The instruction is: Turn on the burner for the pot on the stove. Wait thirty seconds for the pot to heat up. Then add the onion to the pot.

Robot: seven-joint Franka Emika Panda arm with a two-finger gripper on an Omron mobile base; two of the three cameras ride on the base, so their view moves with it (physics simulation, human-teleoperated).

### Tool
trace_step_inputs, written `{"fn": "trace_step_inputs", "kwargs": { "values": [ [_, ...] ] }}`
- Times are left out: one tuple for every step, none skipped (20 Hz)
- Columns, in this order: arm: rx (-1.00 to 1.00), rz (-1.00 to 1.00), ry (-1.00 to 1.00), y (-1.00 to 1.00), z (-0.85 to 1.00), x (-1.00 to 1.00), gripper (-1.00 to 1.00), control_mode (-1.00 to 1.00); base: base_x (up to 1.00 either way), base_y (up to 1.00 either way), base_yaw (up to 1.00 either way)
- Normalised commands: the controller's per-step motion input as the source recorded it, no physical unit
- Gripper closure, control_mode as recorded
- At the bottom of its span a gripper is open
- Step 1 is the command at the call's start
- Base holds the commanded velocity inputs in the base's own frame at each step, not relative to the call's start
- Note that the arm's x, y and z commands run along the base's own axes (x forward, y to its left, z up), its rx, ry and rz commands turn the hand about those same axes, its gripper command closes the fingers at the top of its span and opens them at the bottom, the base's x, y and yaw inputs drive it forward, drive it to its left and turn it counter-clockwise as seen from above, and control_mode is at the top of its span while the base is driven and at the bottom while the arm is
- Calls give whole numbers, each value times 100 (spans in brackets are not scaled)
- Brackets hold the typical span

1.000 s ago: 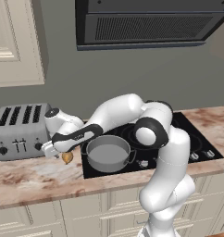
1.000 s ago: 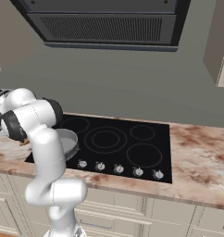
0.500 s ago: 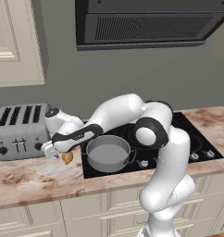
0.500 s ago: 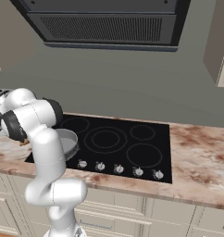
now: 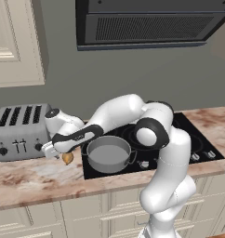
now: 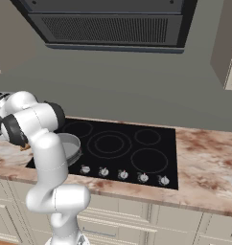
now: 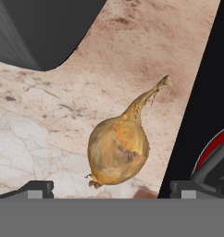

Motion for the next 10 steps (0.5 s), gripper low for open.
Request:
{"fn": "trace_step_inputs", "kwargs": {
  "values": [
    [0,0,0,0,0,0,-100,-100,0,0,0],
    [0,0,0,0,0,0,-100,-100,0,0,0],
    [0,0,0,0,0,0,-100,-100,0,0,0],
    [0,0,0,0,0,0,-100,-100,0,0,0],
    [0,0,0,0,0,0,-100,-100,0,0,0],
    [0,0,0,0,0,0,-100,-100,0,0,0],
    [0,0,0,0,0,0,-100,-100,0,0,0],
    [0,0,0,0,0,0,-100,-100,0,0,0],
    [0,0,0,0,0,0,-100,-100,0,0,0],
    [0,0,0,0,0,0,-100,-100,0,0,0]
  ]
}}
